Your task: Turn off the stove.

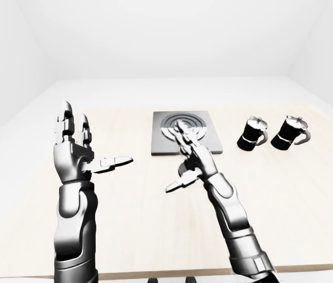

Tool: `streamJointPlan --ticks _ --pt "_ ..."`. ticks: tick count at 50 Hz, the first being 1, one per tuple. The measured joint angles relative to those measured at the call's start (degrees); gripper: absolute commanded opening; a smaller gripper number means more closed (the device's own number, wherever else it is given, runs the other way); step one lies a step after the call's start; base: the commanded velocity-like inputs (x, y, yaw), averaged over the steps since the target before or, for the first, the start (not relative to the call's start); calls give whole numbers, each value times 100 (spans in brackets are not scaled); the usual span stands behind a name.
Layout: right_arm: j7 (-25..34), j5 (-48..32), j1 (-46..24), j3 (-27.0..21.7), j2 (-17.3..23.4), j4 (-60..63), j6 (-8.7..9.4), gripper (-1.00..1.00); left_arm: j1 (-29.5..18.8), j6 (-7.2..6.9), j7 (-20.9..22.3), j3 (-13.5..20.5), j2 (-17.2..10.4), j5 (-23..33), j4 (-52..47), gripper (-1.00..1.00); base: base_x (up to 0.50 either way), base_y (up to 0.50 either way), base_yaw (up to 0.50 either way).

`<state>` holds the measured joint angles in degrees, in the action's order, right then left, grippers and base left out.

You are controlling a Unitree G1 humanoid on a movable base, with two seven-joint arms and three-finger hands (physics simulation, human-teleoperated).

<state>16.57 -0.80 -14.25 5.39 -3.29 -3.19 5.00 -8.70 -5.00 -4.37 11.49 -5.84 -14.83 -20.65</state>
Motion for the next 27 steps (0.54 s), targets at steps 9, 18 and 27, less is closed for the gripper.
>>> streamJointPlan --ticks 9,18,27 --pt "7 327 -1494 -293 218 508 0 100 9 0 -4 -8 7 -1 0 99 0 0 0" --pt "-6 563 -2702 -580 600 336 0 100 -1 0 -3 -20 9 7 30 99 0 0 0" --pt "-48 709 -3298 -729 839 220 0 100 -29 0 -4 -16 -3 12 55 99 0 0 0"
